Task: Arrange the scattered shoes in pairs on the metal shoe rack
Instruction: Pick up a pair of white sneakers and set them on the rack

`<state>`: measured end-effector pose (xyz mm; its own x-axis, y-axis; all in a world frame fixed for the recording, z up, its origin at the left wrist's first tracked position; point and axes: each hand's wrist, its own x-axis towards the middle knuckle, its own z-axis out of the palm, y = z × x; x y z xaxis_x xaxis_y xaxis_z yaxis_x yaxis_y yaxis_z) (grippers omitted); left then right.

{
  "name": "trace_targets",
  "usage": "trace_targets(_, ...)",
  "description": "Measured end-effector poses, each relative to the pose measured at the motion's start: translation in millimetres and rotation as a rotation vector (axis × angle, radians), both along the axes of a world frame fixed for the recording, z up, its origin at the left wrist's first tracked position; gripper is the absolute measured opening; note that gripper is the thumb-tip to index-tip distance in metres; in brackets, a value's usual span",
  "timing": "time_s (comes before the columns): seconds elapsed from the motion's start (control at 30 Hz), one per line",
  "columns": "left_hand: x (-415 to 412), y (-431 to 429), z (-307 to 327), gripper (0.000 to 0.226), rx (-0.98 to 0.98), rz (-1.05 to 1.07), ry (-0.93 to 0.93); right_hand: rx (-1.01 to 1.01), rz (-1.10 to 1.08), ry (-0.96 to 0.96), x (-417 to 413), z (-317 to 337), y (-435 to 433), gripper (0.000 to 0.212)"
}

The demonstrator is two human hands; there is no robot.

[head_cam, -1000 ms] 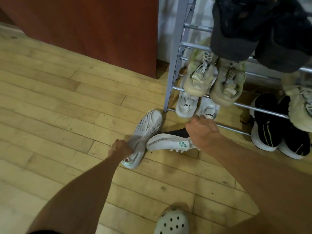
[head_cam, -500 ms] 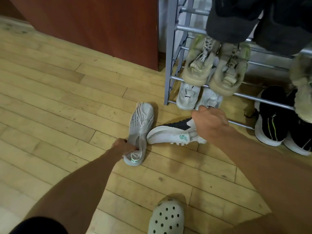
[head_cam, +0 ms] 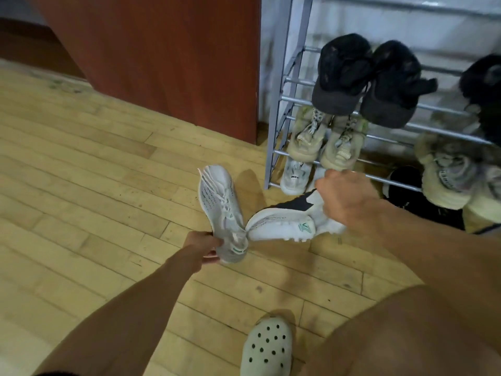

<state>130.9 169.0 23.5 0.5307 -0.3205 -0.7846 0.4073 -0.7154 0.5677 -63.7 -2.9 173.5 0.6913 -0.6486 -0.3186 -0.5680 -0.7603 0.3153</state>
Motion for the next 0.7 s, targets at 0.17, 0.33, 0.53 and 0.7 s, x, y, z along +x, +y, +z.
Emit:
trace_targets(0.17, 26.8, 6.2, 83.4, 0.03, -0.254, 0.09, -0.123, -0.063, -0.11, -0.198, -4.1, 67.8, 15.8, 0.032)
trace_targets(0.33, 44.5, 8.2, 175.5, 0.028, -0.464, 0.072, -0.223, 0.008, -0.245, -0.456, -18.4, 136.8, 28.1, 0.039)
trace_targets(0.53, 41.1, -9.1, 274.2, 0.029, -0.632, -0.018, -0.35, 0.078, -0.405, -0.707, -48.9, 216.9, 37.2, 0.042)
trace_targets(0.7, 16.7, -48.1, 334.0, 0.037, -0.725, -0.076, -0.388, 0.06, -0.544, -0.894, -80.1, 251.3, 24.5, 0.042)
